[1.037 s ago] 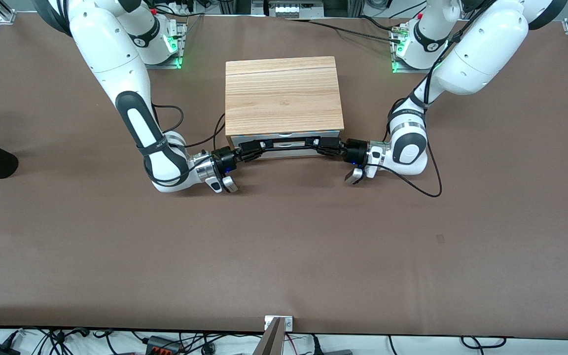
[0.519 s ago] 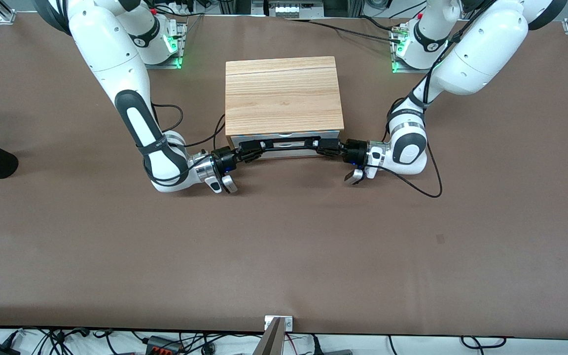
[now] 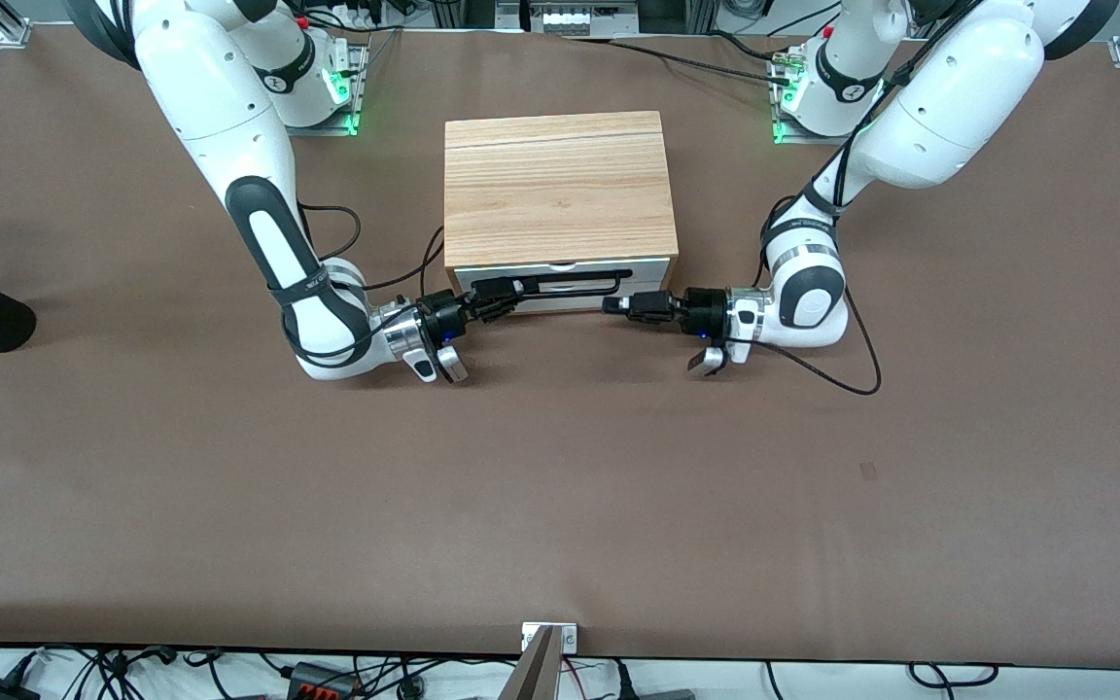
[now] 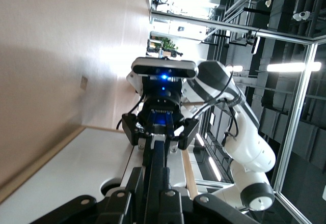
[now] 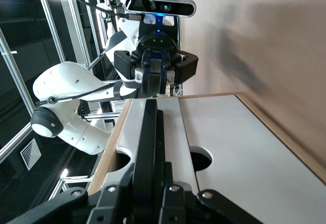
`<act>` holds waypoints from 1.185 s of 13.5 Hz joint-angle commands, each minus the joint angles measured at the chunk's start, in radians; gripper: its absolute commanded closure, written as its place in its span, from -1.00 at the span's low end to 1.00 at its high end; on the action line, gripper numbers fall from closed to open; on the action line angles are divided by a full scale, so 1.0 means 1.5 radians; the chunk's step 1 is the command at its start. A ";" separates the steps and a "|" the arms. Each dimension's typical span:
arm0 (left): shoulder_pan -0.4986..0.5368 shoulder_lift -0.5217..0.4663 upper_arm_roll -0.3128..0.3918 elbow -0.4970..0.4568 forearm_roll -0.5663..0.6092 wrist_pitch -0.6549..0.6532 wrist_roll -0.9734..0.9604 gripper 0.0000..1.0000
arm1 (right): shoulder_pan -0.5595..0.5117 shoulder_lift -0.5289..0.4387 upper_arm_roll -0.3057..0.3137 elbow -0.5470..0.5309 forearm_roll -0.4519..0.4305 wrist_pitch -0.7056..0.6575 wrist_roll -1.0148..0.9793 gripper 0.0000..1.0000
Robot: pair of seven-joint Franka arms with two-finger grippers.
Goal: Pull top drawer with both arms simultaneously
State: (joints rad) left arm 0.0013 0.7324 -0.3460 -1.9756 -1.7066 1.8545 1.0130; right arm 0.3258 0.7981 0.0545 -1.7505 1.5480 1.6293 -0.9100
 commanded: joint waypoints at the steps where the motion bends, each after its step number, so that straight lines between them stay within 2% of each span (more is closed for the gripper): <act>1: 0.002 0.020 0.006 0.038 -0.012 0.008 -0.017 0.60 | -0.006 0.022 0.000 0.036 0.008 -0.004 0.023 1.00; 7: -0.008 0.025 0.013 0.108 -0.011 0.121 -0.064 0.61 | -0.007 0.042 -0.001 0.070 0.009 -0.003 0.024 1.00; 10: -0.004 0.023 0.011 0.105 -0.008 0.111 -0.111 0.60 | -0.007 0.046 -0.001 0.076 0.009 -0.002 0.025 1.00; 12: -0.005 0.022 0.008 0.083 -0.008 0.067 -0.100 0.55 | -0.008 0.046 -0.001 0.076 0.009 -0.001 0.025 1.00; 16: 0.007 0.015 0.006 0.014 -0.008 -0.007 -0.002 0.54 | -0.008 0.047 -0.001 0.080 0.009 -0.001 0.024 1.00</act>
State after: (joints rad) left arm -0.0033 0.7605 -0.3301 -1.9002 -1.7067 1.8898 0.9263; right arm 0.3200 0.8449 0.0515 -1.6625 1.5510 1.6205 -0.8948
